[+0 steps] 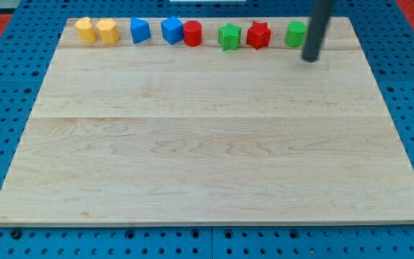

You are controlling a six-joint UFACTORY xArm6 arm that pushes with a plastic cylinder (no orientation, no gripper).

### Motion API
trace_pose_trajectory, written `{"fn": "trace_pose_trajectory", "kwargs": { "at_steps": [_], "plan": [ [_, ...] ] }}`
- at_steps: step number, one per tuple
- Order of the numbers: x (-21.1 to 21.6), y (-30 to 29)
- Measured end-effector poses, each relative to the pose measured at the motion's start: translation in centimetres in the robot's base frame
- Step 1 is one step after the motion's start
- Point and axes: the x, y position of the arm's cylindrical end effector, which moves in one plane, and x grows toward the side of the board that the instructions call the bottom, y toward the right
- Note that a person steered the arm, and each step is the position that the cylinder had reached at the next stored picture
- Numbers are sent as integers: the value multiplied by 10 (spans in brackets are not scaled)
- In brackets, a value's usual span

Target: Push the red star towards the center

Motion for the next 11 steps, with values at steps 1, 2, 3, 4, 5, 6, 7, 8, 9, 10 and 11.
{"fn": "trace_pose_trajectory", "kwargs": {
  "at_steps": [1,2,3,4,5,6,7,8,9,10,11],
  "plan": [
    [-59,41],
    [-98,16],
    [-98,-47],
    [-98,-100],
    [-85,-117],
    [-65,-120],
    [-35,-118],
    [19,-118],
    [52,-133],
    [48,-196],
    [14,-130]
  ]
}}
